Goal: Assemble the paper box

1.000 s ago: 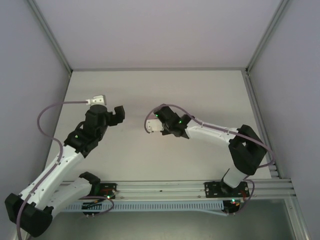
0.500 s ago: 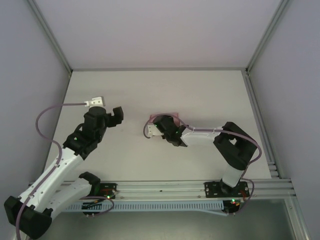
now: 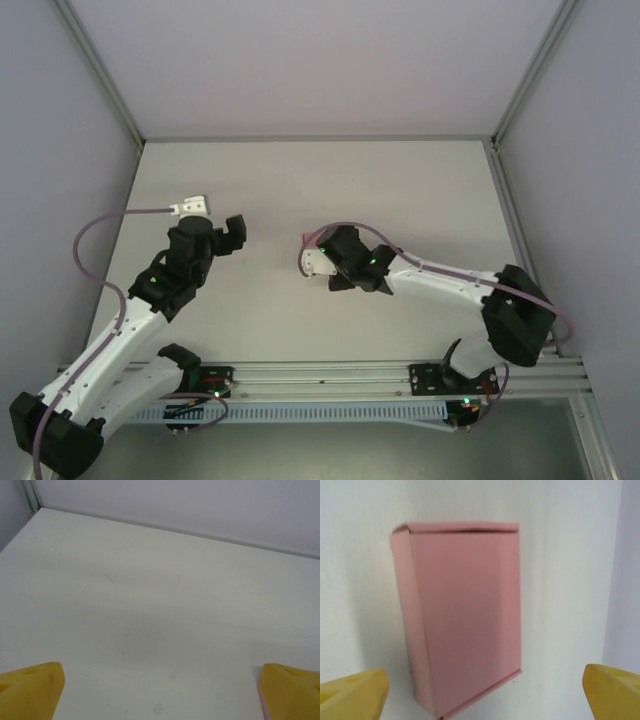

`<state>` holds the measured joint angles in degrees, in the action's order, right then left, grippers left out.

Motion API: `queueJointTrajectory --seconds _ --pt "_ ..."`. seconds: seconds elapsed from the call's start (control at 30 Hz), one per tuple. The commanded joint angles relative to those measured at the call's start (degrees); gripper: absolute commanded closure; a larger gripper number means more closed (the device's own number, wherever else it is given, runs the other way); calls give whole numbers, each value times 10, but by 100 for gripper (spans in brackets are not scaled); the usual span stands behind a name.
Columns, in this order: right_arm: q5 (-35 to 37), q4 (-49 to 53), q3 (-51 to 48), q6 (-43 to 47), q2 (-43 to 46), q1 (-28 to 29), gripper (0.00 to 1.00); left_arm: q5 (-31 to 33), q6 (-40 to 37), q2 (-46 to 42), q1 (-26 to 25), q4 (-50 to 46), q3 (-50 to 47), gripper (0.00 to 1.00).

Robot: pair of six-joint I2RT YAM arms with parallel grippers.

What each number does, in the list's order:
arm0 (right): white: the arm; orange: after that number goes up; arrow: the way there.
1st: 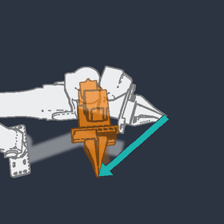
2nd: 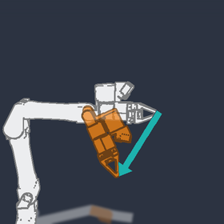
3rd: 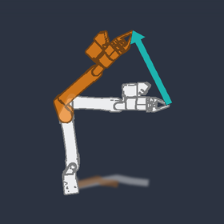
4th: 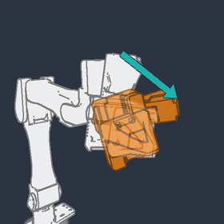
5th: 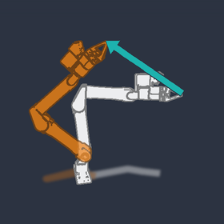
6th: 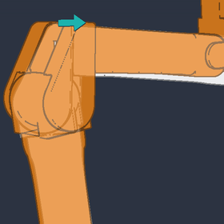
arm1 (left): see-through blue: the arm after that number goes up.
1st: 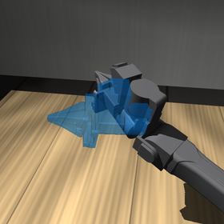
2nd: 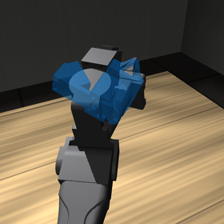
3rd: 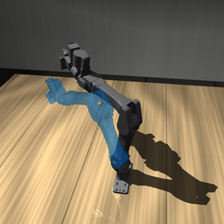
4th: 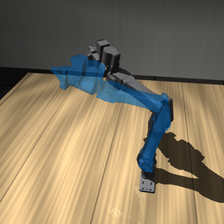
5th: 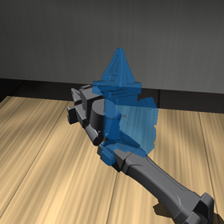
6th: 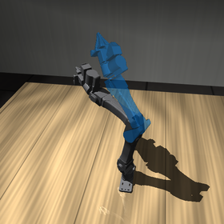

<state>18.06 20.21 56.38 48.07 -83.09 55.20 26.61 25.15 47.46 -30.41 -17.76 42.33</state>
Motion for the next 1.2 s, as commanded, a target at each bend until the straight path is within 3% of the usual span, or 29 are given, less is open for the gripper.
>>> queueJointTrajectory --seconds 0.0,0.1,0.2,0.3,0.4,0.53,0.67,0.93,1.07,1.1,1.13,1.17 --pt "-64 100 31 -64 70 5 0 38 -37 -17 6 53 -8 0" --pt "-23 22 -2 -109 150 -15 0 87 -84 -9 7 103 -21 0" --pt "-19 -96 -53 -225 220 -112 0 144 -168 7 26 248 -92 0" --pt "-43 -204 -128 -335 261 -243 0 114 -201 28 76 338 -150 0" --pt "-57 -356 -241 -347 274 -321 0 80 -244 59 124 449 -211 0" --pt "-103 -574 -363 -391 225 -399 0 11 -255 115 188 589 -283 0" --pt "-127 -615 -383 -409 149 -446 0 -14 -248 174 215 687 -321 0" --pt "-165 -869 -442 -449 -5 -508 0 -89 -270 296 246 869 -328 0" --pt "-209 -939 -424 -484 -92 -545 0 -129 -284 438 268 1058 -355 0" --pt "-223 -872 -397 -487 -82 -553 0 -141 -276 402 269 976 -345 0" --pt "-226 -761 -367 -491 -53 -562 0 -141 -276 393 274 939 -333 0" --pt "-195 -739 -362 -503 -49 -563 0 -136 -262 412 279 942 -313 0"
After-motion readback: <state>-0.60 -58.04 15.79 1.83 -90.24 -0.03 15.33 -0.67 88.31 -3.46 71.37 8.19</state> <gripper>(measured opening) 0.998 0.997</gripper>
